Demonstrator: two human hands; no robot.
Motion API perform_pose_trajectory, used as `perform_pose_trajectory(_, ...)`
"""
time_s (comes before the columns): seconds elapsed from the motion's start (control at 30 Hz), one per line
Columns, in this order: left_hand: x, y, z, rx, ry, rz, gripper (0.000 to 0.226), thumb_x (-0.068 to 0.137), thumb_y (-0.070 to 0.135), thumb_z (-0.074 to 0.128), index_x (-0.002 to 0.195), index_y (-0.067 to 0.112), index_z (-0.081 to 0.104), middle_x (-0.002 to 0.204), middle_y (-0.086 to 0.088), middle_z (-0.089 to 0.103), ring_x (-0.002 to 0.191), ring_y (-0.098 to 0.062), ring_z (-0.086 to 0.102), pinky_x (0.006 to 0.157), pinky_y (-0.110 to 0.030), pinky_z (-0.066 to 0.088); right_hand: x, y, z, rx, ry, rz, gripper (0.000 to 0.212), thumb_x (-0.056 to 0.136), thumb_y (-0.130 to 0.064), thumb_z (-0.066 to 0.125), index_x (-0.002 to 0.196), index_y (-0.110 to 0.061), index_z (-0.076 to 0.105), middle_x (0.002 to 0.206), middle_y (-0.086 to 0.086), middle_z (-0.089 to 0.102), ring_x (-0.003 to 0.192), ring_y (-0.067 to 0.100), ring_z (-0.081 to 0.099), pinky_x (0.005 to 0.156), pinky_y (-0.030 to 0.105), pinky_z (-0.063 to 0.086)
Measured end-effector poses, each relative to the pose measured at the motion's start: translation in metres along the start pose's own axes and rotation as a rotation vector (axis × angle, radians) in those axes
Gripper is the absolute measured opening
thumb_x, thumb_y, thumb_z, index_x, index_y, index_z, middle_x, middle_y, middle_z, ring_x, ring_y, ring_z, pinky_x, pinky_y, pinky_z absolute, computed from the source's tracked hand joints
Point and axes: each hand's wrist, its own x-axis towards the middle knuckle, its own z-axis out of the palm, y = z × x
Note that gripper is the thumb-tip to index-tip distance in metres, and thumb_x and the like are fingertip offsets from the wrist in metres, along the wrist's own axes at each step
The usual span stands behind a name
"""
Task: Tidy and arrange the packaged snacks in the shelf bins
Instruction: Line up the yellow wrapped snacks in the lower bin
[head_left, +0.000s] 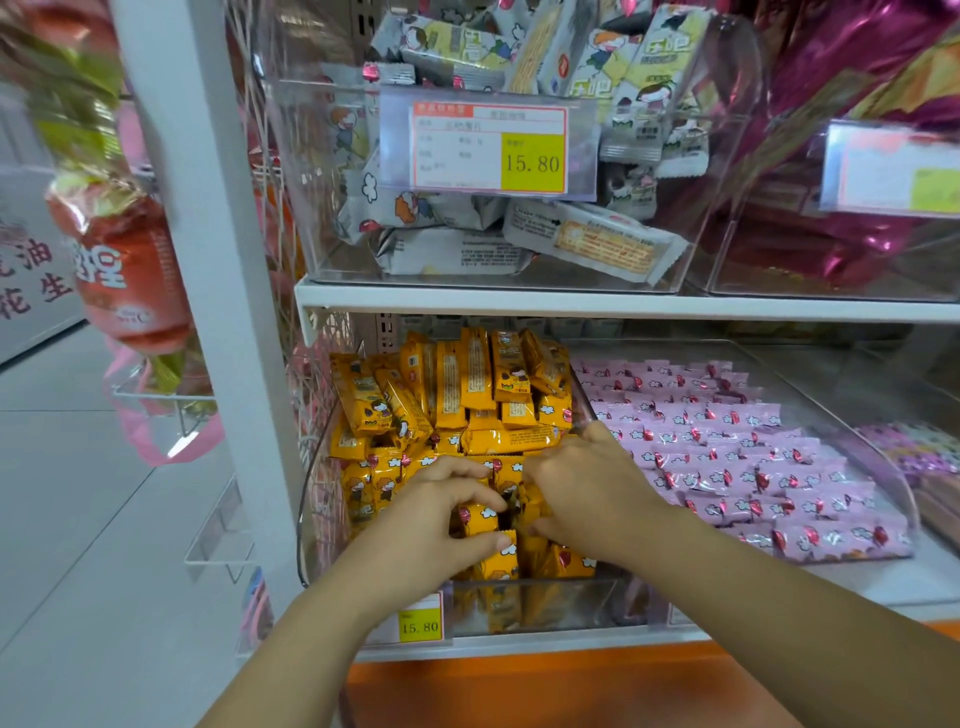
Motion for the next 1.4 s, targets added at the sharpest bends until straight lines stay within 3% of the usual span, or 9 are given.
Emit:
perform_pose_trajectory(0.17,-0.001,-0.003,-0.001,-0.010,-0.006,-0.004,0.023,0.082,0.037,0.071,0.102,0.040,0.063,0.129,0.024,0.039,0.120,0.003,0.038,0.100,-0.020,0.032,0.000,0.003,-0.008,0.166,-0.037,-0.039,0.031,0.080,-0.046,0.066,0.100,-0.025,0.057,0.099,-0.006,0.057,0.095,0.016,0.051,0.096,0.035,0.033)
perform_pose_trajectory(0.4,0.000,-0.007,-0.002,-0.014,-0.011,-0.001,0.022,0.081,0.037,0.072,0.102,0.041,0.064,0.126,0.029,0.037,0.119,0.005,0.039,0.094,-0.014,0.031,-0.020,0.025,-0.046,0.814,0.071,0.143,0.029,0.077,-0.021,0.070,0.086,-0.027,0.043,0.072,0.001,0.058,0.047,0.005,0.041,0.044,0.019,0.034)
perform_pose_trajectory(0.53,0.000,-0.006,-0.001,-0.013,-0.013,-0.002,0.022,0.081,0.038,0.072,0.100,0.044,0.062,0.124,0.032,0.036,0.118,0.005,0.039,0.095,-0.016,0.032,-0.036,0.040,-0.041,1.175,0.222,0.278,0.021,0.081,-0.010,0.064,0.084,-0.031,0.061,0.085,0.013,0.064,0.066,0.027,0.062,0.068,0.039,0.058)
perform_pose_trajectory(0.63,0.000,-0.006,0.001,0.000,-0.007,-0.001,0.022,0.081,0.039,0.072,0.099,0.044,0.061,0.125,0.031,0.036,0.119,0.004,0.039,0.098,-0.019,0.033,-0.045,0.044,-0.034,1.290,0.271,0.340,0.016,0.080,-0.016,0.073,0.072,-0.022,0.060,0.082,-0.002,0.062,0.057,0.008,0.057,0.055,0.013,0.047)
perform_pose_trajectory(0.73,0.001,-0.006,0.001,-0.007,-0.001,-0.007,0.023,0.081,0.039,0.072,0.101,0.043,0.062,0.126,0.030,0.037,0.120,0.004,0.039,0.101,-0.021,0.034,-0.049,0.044,-0.030,1.374,0.298,0.437,0.023,0.080,-0.019,0.072,0.068,-0.017,0.053,0.088,-0.006,0.065,0.051,0.002,0.053,0.045,0.009,0.036)
perform_pose_trajectory(0.9,0.001,-0.006,0.001,-0.003,-0.005,0.003,0.022,0.080,0.040,0.072,0.096,0.048,0.060,0.127,0.031,0.037,0.121,0.003,0.040,0.103,-0.025,0.036,-0.045,0.042,-0.027,1.765,0.241,0.586,0.028,0.083,-0.010,0.068,0.107,-0.022,0.062,0.107,0.010,0.068,0.092,0.026,0.067,0.089,0.045,0.049)
perform_pose_trajectory(1.13,0.001,-0.005,0.000,-0.002,-0.014,0.014,0.023,0.081,0.038,0.071,0.097,0.048,0.058,0.127,0.028,0.037,0.121,0.003,0.039,0.102,-0.022,0.034,-0.044,0.033,-0.038,1.441,0.282,0.481,0.071,0.083,-0.002,0.066,0.139,-0.030,0.032,0.102,-0.006,0.060,0.063,0.006,0.065,0.055,0.021,0.050)
perform_pose_trajectory(1.3,0.000,-0.006,0.000,0.005,-0.029,0.011,0.026,0.082,0.037,0.071,0.105,0.044,0.060,0.129,0.026,0.036,0.123,0.002,0.037,0.103,-0.023,0.033,-0.047,0.023,-0.040,0.893,0.248,0.178,0.084,0.081,-0.015,0.071,0.138,-0.048,0.020,0.091,-0.012,0.055,0.072,0.013,0.062,0.063,0.036,0.054)
perform_pose_trajectory(1.4,0.000,-0.007,0.000,0.015,-0.040,0.010,0.030,0.082,0.037,0.071,0.109,0.043,0.060,0.131,0.025,0.034,0.125,0.001,0.035,0.106,-0.025,0.032,-0.047,0.026,-0.030,0.643,0.145,0.077,0.054,0.085,-0.031,0.066,0.130,-0.041,0.038,0.114,-0.014,0.059,0.102,0.008,0.056,0.101,0.032,0.041)
